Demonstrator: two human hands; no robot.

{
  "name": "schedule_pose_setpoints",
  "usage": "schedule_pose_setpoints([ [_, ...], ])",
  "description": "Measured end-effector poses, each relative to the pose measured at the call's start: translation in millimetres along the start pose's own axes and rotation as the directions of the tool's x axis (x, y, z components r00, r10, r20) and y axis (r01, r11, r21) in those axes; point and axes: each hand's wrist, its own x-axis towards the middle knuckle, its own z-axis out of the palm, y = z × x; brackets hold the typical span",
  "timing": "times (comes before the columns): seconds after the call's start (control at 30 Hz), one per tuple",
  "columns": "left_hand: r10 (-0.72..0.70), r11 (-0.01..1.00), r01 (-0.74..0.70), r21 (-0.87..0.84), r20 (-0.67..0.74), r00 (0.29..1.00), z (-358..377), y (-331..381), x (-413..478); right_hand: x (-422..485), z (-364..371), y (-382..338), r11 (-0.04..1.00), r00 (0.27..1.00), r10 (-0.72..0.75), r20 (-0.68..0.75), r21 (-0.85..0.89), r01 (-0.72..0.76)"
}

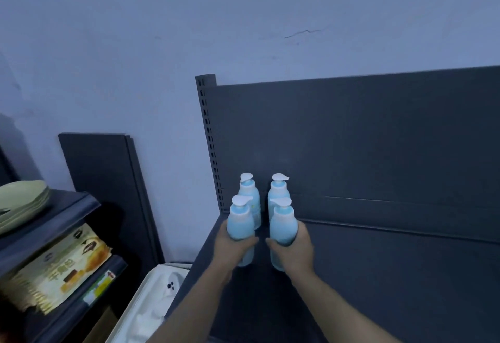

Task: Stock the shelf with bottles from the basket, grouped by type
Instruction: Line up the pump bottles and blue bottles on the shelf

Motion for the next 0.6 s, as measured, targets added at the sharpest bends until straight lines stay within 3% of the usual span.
schedule_pose_setpoints([
  [0.6, -0.034, 0.998, 0.043, -0.046, 0.171, 0.985, 3, -26, 59, 33, 34, 14, 0.999, 0.993, -0.037, -0.117, -0.039, 0.033],
])
